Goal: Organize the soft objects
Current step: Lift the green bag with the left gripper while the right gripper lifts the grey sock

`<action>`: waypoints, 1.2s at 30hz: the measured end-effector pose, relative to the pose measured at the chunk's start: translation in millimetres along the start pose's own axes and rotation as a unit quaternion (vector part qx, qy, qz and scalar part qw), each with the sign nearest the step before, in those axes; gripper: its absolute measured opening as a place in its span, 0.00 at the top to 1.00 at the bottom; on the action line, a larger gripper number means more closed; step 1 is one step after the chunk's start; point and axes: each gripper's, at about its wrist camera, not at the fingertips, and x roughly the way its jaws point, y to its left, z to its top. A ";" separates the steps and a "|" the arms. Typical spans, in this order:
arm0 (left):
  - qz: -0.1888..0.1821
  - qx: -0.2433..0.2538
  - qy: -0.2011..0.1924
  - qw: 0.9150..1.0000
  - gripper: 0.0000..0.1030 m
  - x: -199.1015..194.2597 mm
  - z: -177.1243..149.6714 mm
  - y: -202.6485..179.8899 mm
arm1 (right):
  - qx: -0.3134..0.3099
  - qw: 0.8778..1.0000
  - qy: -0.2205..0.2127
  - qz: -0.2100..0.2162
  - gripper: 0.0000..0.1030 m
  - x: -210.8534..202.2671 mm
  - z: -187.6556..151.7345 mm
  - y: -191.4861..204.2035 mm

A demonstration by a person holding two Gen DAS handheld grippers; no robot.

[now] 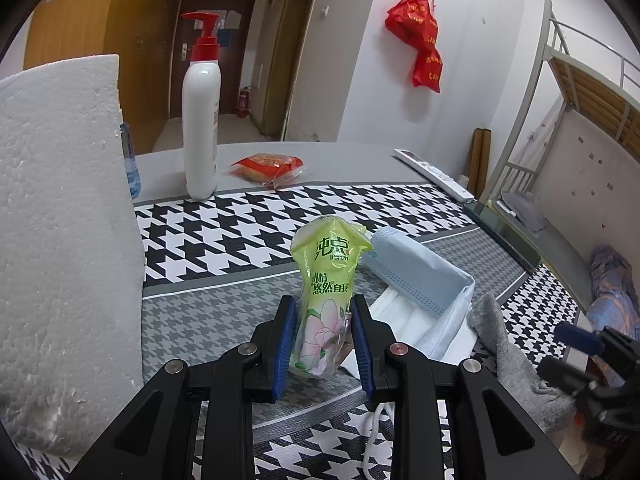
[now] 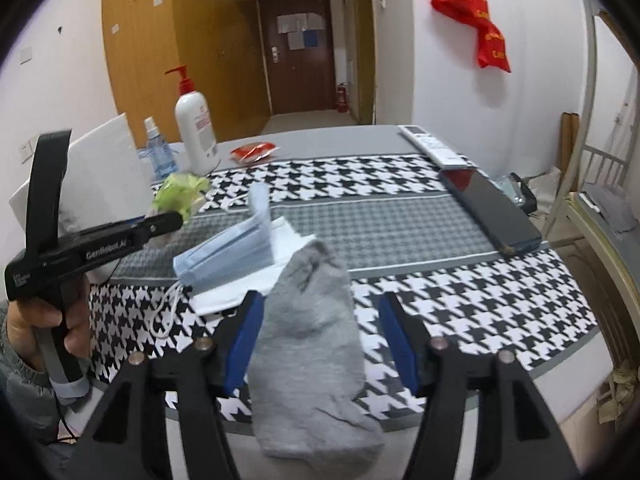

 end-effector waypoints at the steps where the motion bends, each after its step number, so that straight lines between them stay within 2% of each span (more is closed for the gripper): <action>1: 0.000 0.000 -0.001 1.000 0.71 0.0 0.2 0.2 | -0.003 1.000 0.003 0.000 0.38 2.5 -1.3 1.5; 13: 0.002 0.001 -0.003 1.000 0.71 -1.3 0.1 -0.2 | -0.024 0.998 0.051 0.001 0.37 33.0 -21.3 8.9; 21: -0.003 0.012 -0.009 1.000 0.71 -4.3 -0.2 -5.7 | -0.039 0.998 0.049 -0.014 0.39 31.5 -22.4 14.8; 26: -0.005 0.012 -0.012 1.000 0.71 -5.4 -0.1 -5.2 | -0.045 0.998 0.050 -0.009 0.62 27.4 -24.1 23.0; 27: -0.004 0.012 -0.014 1.000 0.71 -5.8 -0.1 -5.2 | -0.044 0.998 0.049 -0.009 0.64 27.1 -24.8 23.0; 31: -0.003 0.017 -0.016 1.000 0.71 -7.6 -1.5 -5.3 | -0.031 0.999 0.041 -0.006 0.81 26.2 -24.9 17.8; 33: -0.004 0.019 -0.018 1.000 0.71 -9.0 -2.1 -5.9 | -0.020 0.999 0.041 0.003 0.86 24.8 -24.3 13.5; 36: -0.006 0.023 -0.023 0.999 0.71 -13.2 -3.5 -7.3 | -0.012 0.999 0.036 0.005 0.87 22.2 -21.6 9.2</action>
